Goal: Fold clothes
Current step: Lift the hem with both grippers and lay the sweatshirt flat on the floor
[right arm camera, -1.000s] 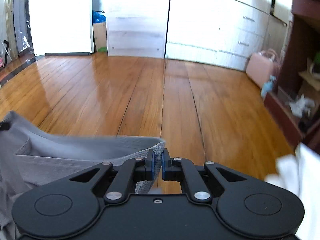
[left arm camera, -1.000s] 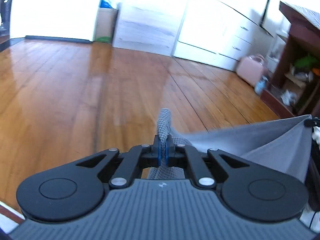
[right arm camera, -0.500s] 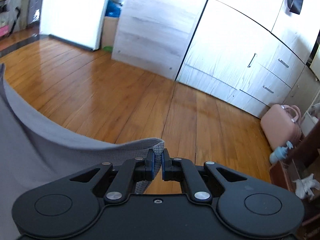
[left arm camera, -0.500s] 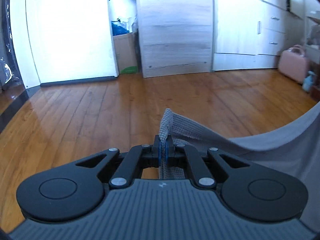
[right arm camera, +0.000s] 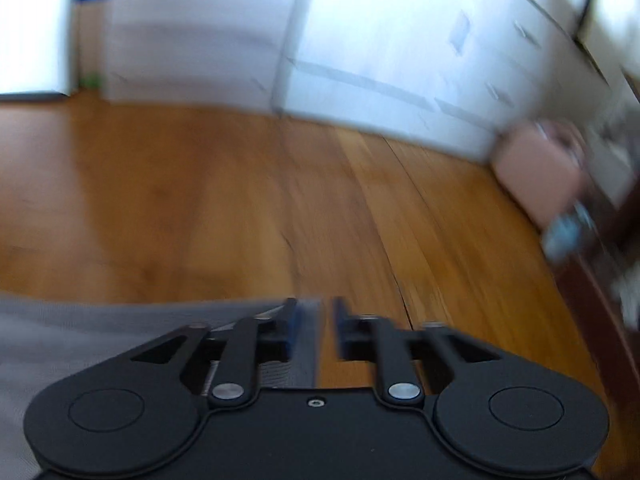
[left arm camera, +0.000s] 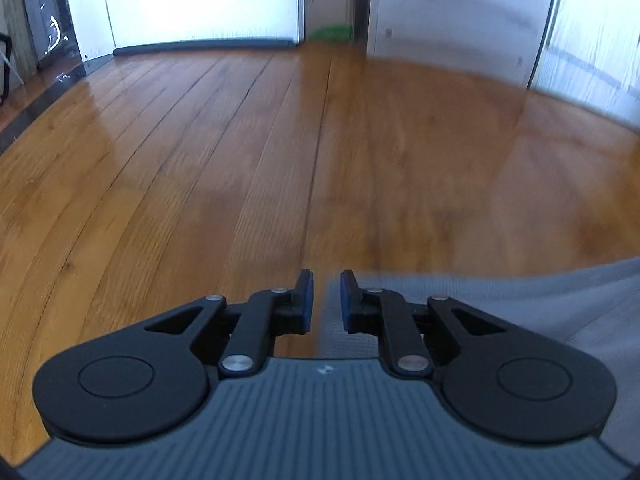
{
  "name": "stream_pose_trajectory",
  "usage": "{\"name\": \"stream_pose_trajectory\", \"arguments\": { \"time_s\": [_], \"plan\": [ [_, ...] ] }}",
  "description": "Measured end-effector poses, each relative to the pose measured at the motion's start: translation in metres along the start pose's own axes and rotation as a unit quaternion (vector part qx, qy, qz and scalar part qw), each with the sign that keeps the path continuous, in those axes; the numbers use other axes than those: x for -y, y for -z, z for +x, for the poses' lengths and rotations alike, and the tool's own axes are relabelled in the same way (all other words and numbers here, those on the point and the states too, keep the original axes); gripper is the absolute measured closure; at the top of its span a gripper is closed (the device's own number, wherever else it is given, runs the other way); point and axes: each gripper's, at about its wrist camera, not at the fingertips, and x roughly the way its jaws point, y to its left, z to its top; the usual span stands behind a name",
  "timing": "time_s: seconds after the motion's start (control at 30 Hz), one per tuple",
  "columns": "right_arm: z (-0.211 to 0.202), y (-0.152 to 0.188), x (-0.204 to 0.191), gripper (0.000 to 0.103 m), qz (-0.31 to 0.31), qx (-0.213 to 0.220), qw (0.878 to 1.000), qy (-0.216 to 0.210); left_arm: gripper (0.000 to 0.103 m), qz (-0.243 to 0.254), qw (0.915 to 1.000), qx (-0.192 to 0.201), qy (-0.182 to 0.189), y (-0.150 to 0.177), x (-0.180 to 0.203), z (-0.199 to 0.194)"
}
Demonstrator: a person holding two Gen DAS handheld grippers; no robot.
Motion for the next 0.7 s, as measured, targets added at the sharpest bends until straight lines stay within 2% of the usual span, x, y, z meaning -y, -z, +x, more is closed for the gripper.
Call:
{"name": "stream_pose_trajectory", "arguments": {
  "time_s": [0.03,0.07,0.13,0.2,0.27,0.33,0.47,0.5,0.53,0.6,0.67,0.7],
  "plan": [
    [0.009,0.007,0.004,0.062,0.015,-0.012,1.0,0.009,0.086,0.004,0.9999,0.003,0.009,0.007,-0.003,0.0],
    [0.013,0.012,0.012,0.061,0.033,-0.017,0.999,-0.002,0.084,0.005,0.9996,0.009,0.027,0.012,-0.008,-0.003],
    [0.022,0.023,0.037,0.061,0.078,-0.043,0.994,-0.066,0.073,0.005,0.9976,0.017,0.068,0.02,-0.017,-0.009],
    [0.032,0.034,0.056,0.061,0.115,-0.069,0.982,-0.131,0.071,0.013,0.9945,0.016,0.103,0.023,-0.022,-0.012],
    [0.04,0.045,0.06,0.061,0.114,-0.086,0.977,-0.161,0.07,0.026,0.9928,0.013,0.116,0.028,-0.023,-0.013],
    [0.047,0.054,0.057,0.061,0.097,-0.099,0.974,-0.182,0.06,0.034,0.9926,0.005,0.116,0.029,-0.02,-0.009],
    [0.063,0.055,0.033,0.06,0.048,-0.112,0.977,-0.173,0.057,0.036,0.9931,-0.008,0.111,0.027,-0.01,0.01],
    [0.065,0.057,0.029,0.056,0.044,-0.112,0.979,-0.164,0.053,0.037,0.9933,-0.009,0.109,0.025,-0.007,0.016],
    [0.066,0.06,0.027,0.048,0.041,-0.111,0.981,-0.155,0.05,0.039,0.9934,-0.012,0.107,0.024,-0.004,0.021],
    [0.071,0.064,0.022,0.044,0.03,-0.113,0.984,-0.134,0.049,0.051,0.9935,-0.02,0.099,0.023,0.003,0.031],
    [0.074,0.067,0.02,0.042,0.023,-0.109,0.986,-0.122,0.057,0.051,0.9934,-0.016,0.101,0.024,0.008,0.034],
    [0.073,0.068,0.019,0.042,0.023,-0.104,0.987,-0.119,0.074,0.039,0.9919,-0.005,0.121,0.025,0.007,0.032]
  ]
}}
